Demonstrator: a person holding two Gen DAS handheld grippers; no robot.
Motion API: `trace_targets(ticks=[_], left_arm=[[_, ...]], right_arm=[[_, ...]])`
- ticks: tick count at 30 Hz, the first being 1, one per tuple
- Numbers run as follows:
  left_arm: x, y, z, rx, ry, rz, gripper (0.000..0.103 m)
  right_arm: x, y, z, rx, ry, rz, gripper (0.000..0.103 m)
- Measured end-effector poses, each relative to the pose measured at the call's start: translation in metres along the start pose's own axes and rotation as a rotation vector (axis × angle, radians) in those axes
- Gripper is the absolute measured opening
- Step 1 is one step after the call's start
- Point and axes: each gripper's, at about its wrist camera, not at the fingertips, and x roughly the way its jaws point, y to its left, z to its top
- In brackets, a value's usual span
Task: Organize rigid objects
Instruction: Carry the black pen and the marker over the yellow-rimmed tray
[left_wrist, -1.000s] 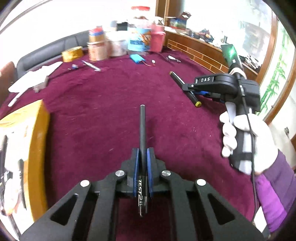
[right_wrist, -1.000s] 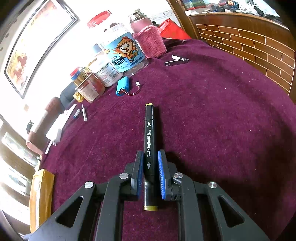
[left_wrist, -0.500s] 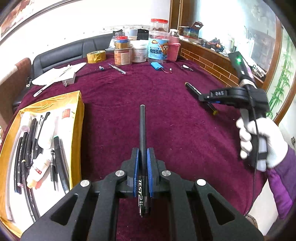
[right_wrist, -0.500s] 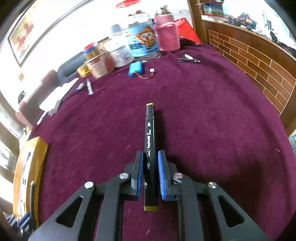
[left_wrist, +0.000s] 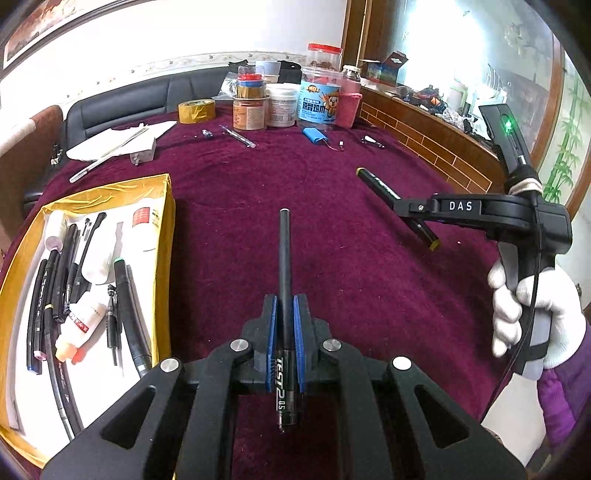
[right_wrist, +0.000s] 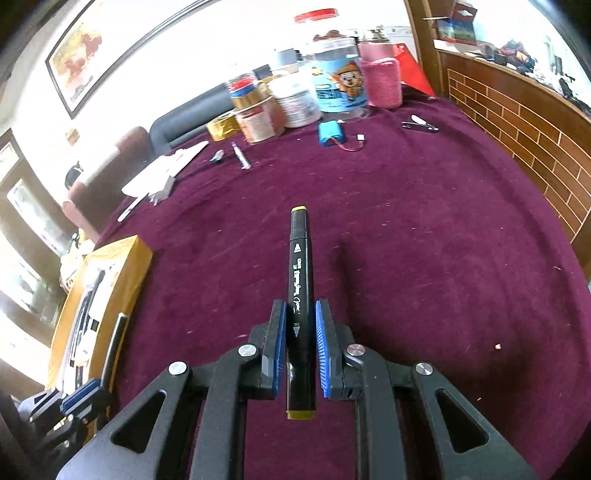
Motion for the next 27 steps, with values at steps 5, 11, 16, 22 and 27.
trace_targets(ticks=[5,11,16,22,27], left_arm=[[-0.005,0.005,-0.002,-0.014,-0.007,-0.012,0.006],[-0.02,0.015,-0.004,-0.053,-0.027,-0.061,0.006],[-0.048,0.045,-0.008,-0.108,-0.074,-0.056,0.006],[-0.072,0.12,-0.031,-0.256,-0.09,0.049,0.006],[-0.071,0.18,-0.055,-0.406,-0.069,0.123,0.007]], right_arm=[[0.0,0.016,-0.005,-0.013,0.009,0.025,0.014],[-0.002,0.039,-0.01,-0.046,0.014,0.052,0.014],[-0.003,0.068,-0.011,-0.044,0.039,0.147,0.014],[0.009,0.136,-0.017,-0.081,0.119,0.336,0.014],[0.037,0.199,-0.037,-0.126,0.243,0.446,0.014]])
